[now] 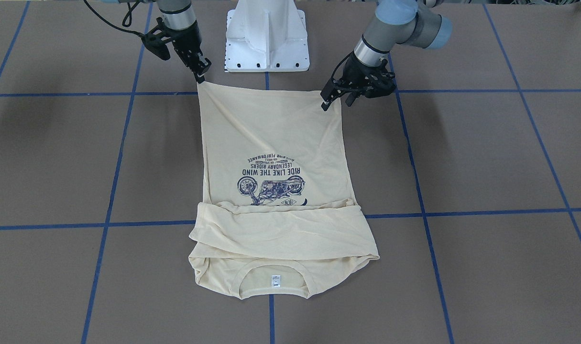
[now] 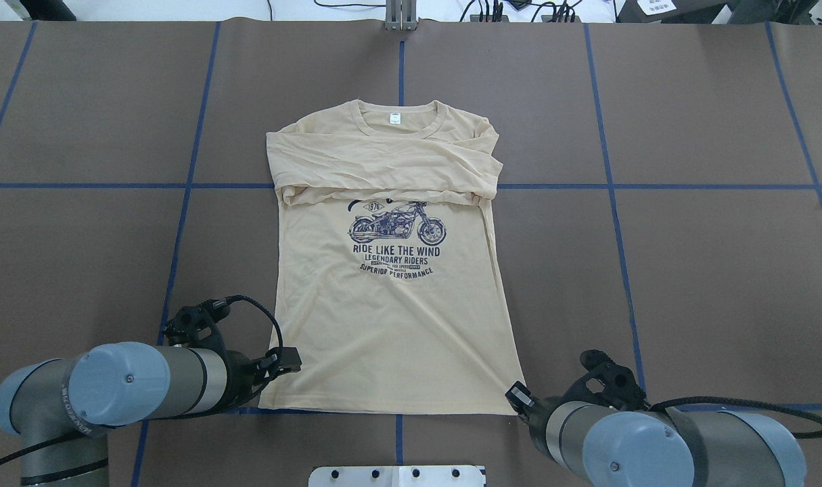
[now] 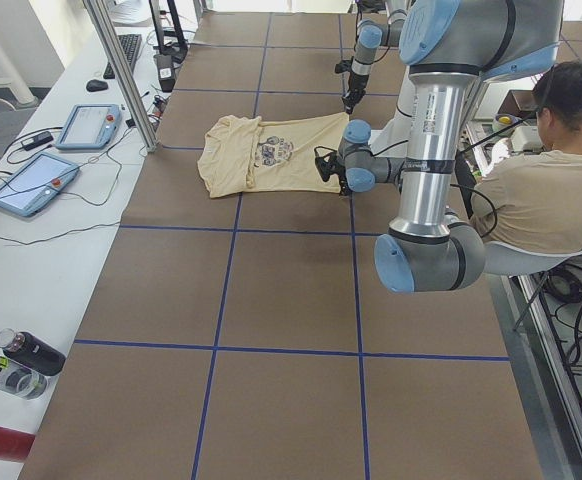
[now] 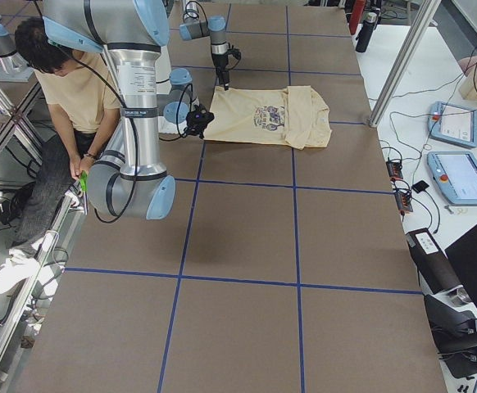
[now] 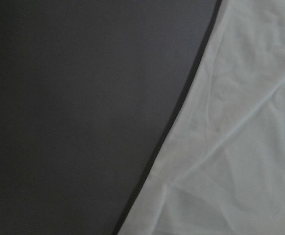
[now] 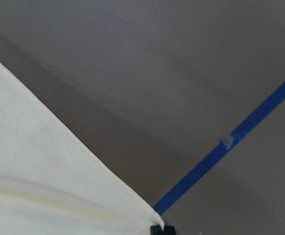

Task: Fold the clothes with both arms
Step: 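Move the left gripper down to the other hem corner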

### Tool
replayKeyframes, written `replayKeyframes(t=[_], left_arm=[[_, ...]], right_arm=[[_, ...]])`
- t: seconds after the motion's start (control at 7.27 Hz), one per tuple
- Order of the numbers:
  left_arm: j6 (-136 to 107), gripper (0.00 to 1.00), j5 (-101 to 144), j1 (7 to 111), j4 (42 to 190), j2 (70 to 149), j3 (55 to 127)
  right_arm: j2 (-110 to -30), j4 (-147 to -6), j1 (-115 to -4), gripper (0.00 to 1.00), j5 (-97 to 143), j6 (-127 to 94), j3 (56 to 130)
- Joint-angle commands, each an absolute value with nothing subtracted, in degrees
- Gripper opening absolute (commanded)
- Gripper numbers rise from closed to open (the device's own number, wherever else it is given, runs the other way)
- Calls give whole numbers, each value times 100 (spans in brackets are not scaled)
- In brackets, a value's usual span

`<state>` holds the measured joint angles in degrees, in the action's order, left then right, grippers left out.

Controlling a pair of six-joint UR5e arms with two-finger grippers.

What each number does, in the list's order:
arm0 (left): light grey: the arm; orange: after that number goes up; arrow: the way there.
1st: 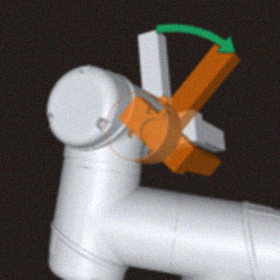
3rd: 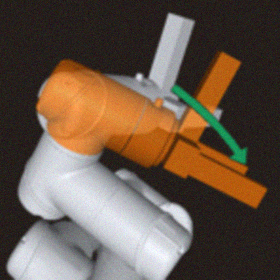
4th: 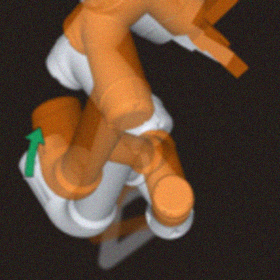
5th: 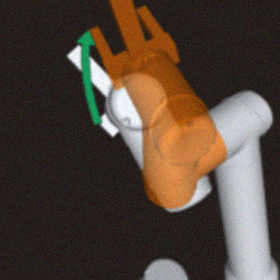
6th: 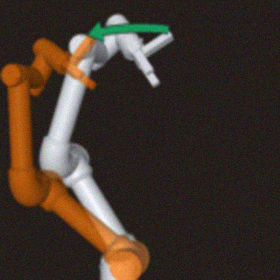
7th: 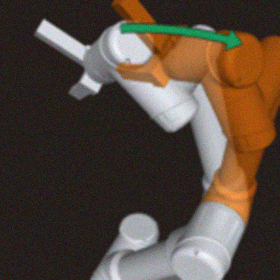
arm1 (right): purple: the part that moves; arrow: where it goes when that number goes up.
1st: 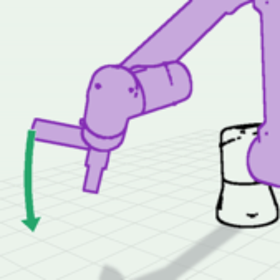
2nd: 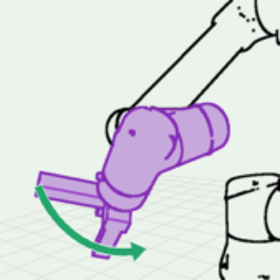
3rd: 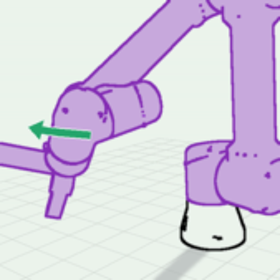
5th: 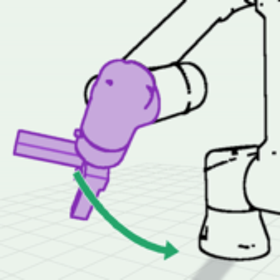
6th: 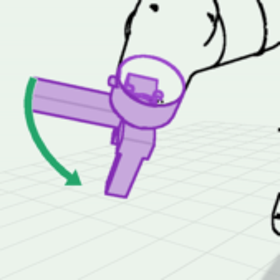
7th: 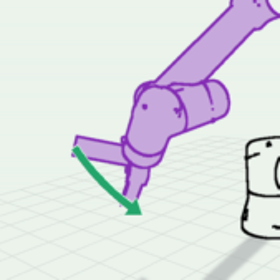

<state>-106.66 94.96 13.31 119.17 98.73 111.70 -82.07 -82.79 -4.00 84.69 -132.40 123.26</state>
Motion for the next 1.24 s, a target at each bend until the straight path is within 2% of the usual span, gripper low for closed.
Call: replayKeyframes(t=[0.0, 0.28, 0.55, 0.69, 0.83, 0.96, 1.1], left_arm=[[-10870, 86, 9466, 1048, 11611, 9844, 11285], [-10977, 74, 9466, 976, 11610, 9800, 11268], [-10995, 48, 9466, 993, 11593, 9791, 11294], [-10986, 46, 9466, 1011, 11584, 9791, 11303], [-10986, 36, 9457, 1002, 11584, 9695, 11311], [-10986, 31, 9457, 1011, 11593, 9677, 11338], [-10986, 31, 9457, 1019, 11575, 9677, 11364]], right_arm=[[-8209, -8279, -404, 0, 8481, -13236, 12349], [-8209, -8279, -404, 0, 8490, -13236, 12349], [-8209, -8279, -404, 0, 8490, -13236, 12349], [-8209, -8279, -404, 0, 8490, -13236, 12349], [-8218, -8279, -404, 0, 8490, -13236, 12349], [-8218, -8288, -404, 0, 8482, -13236, 12340], [-8218, -8279, -404, 0, 8481, -13236, 12331]])
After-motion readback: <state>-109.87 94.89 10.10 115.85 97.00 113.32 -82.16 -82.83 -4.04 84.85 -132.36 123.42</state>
